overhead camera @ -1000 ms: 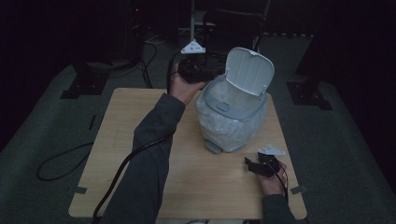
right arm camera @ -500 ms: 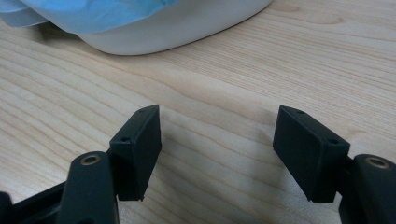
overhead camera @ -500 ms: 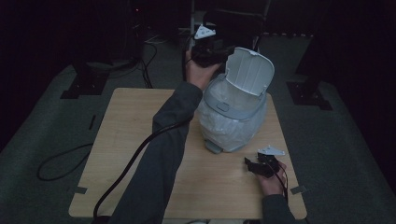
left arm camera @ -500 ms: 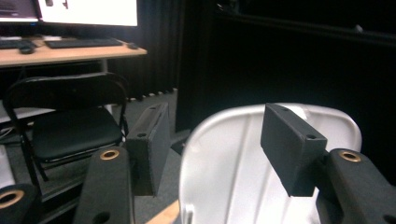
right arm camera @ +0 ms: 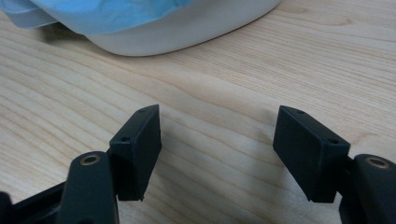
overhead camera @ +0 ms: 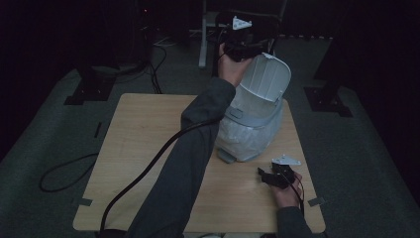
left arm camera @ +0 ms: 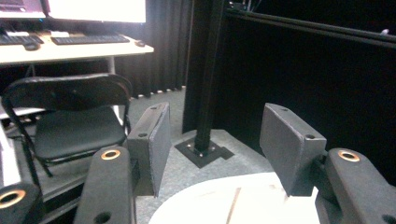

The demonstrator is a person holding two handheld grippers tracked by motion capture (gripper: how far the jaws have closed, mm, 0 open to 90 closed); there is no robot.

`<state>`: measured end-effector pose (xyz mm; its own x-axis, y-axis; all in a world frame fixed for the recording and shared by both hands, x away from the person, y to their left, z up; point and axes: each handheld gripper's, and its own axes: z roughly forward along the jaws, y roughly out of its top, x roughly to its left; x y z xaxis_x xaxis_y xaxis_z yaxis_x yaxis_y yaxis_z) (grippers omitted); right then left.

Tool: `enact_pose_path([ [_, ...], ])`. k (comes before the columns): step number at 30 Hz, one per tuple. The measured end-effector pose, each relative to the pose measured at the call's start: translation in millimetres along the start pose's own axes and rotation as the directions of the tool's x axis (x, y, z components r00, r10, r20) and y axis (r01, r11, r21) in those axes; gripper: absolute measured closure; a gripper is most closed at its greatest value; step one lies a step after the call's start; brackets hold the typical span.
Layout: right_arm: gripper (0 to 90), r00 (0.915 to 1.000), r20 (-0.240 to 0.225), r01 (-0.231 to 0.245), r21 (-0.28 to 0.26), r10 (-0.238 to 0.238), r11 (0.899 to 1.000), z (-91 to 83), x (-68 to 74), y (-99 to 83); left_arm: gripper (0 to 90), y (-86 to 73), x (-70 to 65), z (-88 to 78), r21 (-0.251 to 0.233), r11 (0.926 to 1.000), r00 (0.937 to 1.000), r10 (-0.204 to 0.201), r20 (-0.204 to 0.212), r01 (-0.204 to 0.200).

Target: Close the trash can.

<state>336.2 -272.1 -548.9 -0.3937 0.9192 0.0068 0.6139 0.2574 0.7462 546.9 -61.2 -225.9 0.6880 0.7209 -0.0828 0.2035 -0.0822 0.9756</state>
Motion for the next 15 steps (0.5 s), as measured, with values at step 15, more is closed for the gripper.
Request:
enact_pose_path([
  [15, 31.2, 0.9999, -0.008, 0.01, -0.001, -0.01, 1.0, 1.0, 2.8, 0.7, 55.6, -5.9, 3.6, -9.8, 0.113, 0.9936, 0.9979, -0.004, 0.065, -0.003],
])
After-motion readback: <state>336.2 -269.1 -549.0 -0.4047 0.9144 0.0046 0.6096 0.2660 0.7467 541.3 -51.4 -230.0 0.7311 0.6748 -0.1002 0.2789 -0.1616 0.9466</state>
